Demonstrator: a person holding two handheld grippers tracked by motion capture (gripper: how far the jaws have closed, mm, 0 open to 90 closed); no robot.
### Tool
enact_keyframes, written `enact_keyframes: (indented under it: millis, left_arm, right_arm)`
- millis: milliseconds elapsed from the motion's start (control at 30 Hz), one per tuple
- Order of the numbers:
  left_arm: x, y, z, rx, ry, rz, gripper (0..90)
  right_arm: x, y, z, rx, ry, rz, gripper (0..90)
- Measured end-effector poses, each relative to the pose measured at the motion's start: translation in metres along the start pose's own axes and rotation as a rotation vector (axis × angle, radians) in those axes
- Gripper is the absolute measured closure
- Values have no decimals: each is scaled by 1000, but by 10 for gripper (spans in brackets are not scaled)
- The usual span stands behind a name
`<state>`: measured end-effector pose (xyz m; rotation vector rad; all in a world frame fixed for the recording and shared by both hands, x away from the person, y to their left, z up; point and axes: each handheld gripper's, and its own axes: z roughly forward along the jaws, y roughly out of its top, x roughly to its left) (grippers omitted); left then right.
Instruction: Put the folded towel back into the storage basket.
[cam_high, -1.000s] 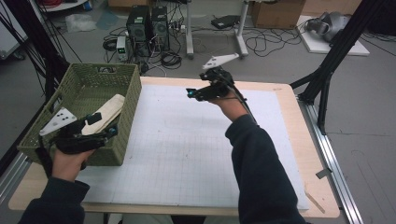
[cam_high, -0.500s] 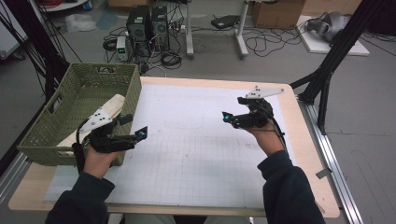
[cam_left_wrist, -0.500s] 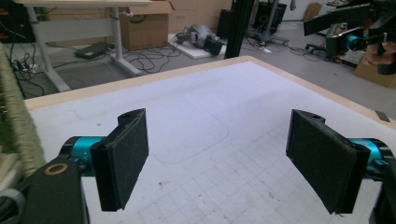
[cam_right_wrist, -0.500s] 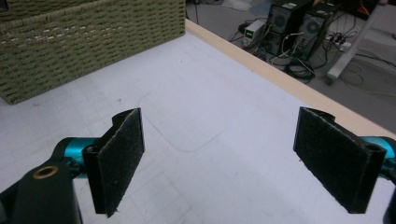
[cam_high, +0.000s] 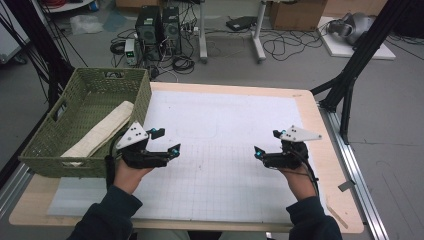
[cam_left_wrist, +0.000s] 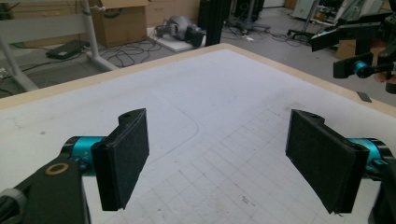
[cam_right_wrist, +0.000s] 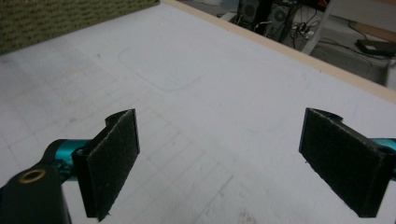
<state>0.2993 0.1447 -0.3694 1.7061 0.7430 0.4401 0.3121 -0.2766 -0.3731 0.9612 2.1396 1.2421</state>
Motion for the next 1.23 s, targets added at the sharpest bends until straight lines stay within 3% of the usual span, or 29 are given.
enact_keyframes:
  millis: [167, 333, 600, 1233]
  left_arm:
    - [-7, -11, 6, 4, -9, 18, 222]
    - [-9, -29, 11, 12, -13, -9, 222]
    - [-10, -41, 18, 32, -15, 5, 223]
    - [-8, -43, 17, 37, -8, 2, 224]
  right_arm:
    - [2, -27, -5, 5, -1, 42, 115]
    - [5, -41, -6, 24, -7, 54, 115]
    - [6, -44, -6, 23, -19, 63, 115]
    - [6, -45, -7, 26, -21, 47, 115]
